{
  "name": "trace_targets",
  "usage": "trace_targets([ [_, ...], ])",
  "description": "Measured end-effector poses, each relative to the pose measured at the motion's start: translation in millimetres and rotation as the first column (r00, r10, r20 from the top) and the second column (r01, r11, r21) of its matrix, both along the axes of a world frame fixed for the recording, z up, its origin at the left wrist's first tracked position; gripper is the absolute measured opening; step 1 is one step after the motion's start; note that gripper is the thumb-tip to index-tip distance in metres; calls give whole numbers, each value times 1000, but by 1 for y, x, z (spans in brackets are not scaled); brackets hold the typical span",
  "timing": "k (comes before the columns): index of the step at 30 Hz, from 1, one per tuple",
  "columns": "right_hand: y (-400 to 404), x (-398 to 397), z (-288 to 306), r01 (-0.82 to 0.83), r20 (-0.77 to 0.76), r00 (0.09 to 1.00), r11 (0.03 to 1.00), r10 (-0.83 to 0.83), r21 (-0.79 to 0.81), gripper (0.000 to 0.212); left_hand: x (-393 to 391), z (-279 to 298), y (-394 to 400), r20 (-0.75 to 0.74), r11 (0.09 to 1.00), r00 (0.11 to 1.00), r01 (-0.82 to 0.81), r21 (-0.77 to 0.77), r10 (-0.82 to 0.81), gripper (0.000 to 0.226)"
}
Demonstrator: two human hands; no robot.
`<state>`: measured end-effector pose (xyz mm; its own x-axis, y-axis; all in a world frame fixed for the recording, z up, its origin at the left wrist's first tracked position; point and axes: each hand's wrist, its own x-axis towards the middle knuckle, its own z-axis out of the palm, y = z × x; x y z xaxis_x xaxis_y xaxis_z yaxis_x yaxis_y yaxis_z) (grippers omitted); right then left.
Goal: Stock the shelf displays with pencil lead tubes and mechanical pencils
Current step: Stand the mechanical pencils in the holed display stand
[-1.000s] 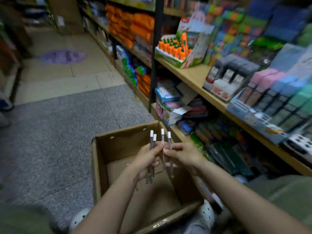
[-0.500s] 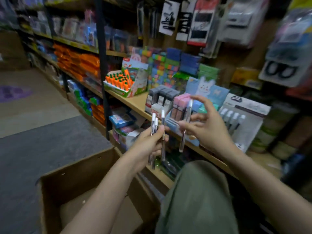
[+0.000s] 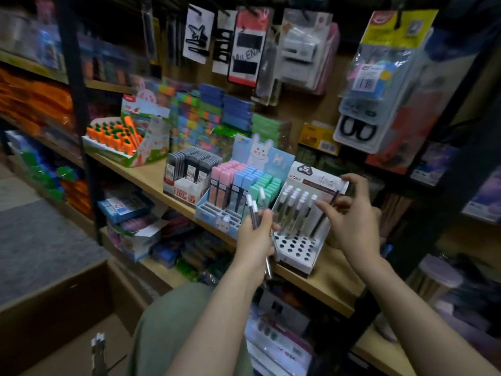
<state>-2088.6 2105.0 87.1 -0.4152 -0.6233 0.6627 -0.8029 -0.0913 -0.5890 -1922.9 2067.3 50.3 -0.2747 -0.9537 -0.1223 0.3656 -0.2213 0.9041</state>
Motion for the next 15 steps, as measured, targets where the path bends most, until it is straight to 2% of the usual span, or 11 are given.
trace_targets([
  [4, -11, 1, -18, -19, 12, 1000, 998, 19, -52, 60, 2, -18, -5, 84, 1000, 996, -6, -13, 7, 19],
  [8, -20, 7, -28, 6, -9, 1000, 993, -7, -117, 57, 2, -24, -11, 77, 999, 997, -28, 33, 26, 16],
  [11, -19, 9, -31, 18, -60, 998, 995, -24, -100, 55, -5, -31, -10, 141, 999, 990, -20, 37, 14, 19],
  [15, -10, 10, -26, -57, -100, 994, 993, 46, -104, 42, -9, -34, -12, 171, 998, 983, -64, 9, 61, 17],
])
